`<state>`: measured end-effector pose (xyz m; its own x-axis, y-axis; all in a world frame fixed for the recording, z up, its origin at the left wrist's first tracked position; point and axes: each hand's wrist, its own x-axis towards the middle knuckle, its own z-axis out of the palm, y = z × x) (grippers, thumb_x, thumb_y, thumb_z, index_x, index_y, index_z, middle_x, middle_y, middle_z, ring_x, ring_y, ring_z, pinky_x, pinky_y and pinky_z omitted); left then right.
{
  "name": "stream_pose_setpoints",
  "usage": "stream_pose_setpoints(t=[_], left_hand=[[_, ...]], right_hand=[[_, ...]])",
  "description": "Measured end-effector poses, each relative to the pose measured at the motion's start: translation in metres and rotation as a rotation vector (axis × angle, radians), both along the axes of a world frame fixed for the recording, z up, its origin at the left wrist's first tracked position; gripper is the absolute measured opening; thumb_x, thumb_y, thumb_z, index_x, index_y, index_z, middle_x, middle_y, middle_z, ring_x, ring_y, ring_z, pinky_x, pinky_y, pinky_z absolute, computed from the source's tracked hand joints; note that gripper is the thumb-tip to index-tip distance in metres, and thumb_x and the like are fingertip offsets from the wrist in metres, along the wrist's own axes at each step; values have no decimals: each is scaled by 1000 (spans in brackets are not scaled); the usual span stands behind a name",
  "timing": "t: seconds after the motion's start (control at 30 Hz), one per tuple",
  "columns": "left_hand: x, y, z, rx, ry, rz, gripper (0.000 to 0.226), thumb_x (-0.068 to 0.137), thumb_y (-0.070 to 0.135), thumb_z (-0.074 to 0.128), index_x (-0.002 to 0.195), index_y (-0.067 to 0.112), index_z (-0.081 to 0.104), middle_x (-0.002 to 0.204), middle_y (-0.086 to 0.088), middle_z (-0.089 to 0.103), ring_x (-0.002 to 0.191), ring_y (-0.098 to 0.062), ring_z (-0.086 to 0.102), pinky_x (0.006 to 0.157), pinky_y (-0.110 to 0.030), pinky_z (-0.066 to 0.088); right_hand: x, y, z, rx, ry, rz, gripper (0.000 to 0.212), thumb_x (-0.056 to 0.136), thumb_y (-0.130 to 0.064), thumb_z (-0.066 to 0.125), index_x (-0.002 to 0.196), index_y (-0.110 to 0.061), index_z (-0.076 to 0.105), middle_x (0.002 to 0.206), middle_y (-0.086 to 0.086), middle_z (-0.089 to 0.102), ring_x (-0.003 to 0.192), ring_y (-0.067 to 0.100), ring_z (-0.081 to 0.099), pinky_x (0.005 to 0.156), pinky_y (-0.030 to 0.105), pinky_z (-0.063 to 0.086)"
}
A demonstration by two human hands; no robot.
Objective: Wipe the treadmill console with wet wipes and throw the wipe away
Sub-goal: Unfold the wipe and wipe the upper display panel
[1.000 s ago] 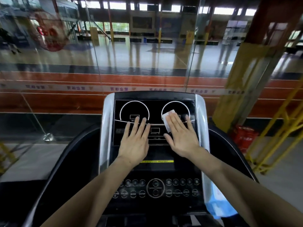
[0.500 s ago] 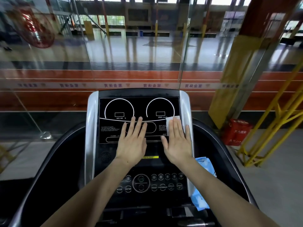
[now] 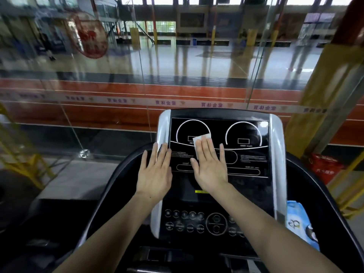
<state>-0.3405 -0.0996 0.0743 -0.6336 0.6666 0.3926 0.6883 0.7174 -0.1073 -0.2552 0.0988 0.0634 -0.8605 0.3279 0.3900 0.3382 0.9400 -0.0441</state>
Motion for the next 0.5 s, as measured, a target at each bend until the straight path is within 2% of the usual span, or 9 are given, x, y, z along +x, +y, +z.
stream_pose_setpoints(t=[0.07, 0.13, 0.2, 0.33, 0.4, 0.5], left_hand=[[-11, -17, -1, -19, -16, 13, 65, 105, 37, 16, 165, 14, 8, 174, -5, 0, 160, -31, -7, 129, -57, 7], [-19, -27, -3, -27, -36, -3, 64, 107, 35, 17, 166, 15, 3, 174, -2, -5, 160, -31, -12, 129, -57, 2], [-21, -33, -6, -37, -37, -23, 63, 107, 34, 18, 165, 16, 1, 174, 0, -6, 159, -31, -12, 129, -57, 1], [-21, -36, -6, -32, -35, -36, 66, 103, 35, 7, 165, 16, 5, 174, 0, -1, 159, -34, -9, 129, -57, 3], [-18, -32, -6, -37, -31, -39, 65, 104, 34, 10, 165, 15, 6, 174, -4, -2, 159, -34, -9, 129, -58, 5], [-11, -23, -6, -13, -40, -26, 65, 105, 33, 25, 165, 12, 14, 174, -11, 1, 160, -35, -7, 128, -58, 7]], right_hand=[[-19, -14, 7, 29, 7, 63, 67, 110, -52, 9, 166, -20, -5, 175, 1, -13, 160, 16, -19, 129, 54, -8], [-32, -25, 9, 72, -16, 119, 65, 110, -51, 10, 167, -21, -3, 175, 1, -11, 160, 16, -19, 129, 55, -7], [-37, -35, 7, 112, -41, 167, 65, 110, -50, 11, 167, -22, -1, 176, 0, -9, 160, 15, -19, 129, 55, -7], [-31, -38, -1, 198, -60, 248, 65, 111, -49, 19, 168, -21, 6, 176, 0, -3, 161, 15, -14, 130, 55, -1], [-20, -29, -6, 262, -70, 292, 65, 112, -48, 23, 168, -19, 8, 176, 3, -3, 162, 17, -10, 130, 55, 2], [-3, -14, -8, 327, -95, 312, 67, 111, -49, 25, 167, -16, 10, 176, 6, 0, 162, 17, -7, 131, 55, 3]])
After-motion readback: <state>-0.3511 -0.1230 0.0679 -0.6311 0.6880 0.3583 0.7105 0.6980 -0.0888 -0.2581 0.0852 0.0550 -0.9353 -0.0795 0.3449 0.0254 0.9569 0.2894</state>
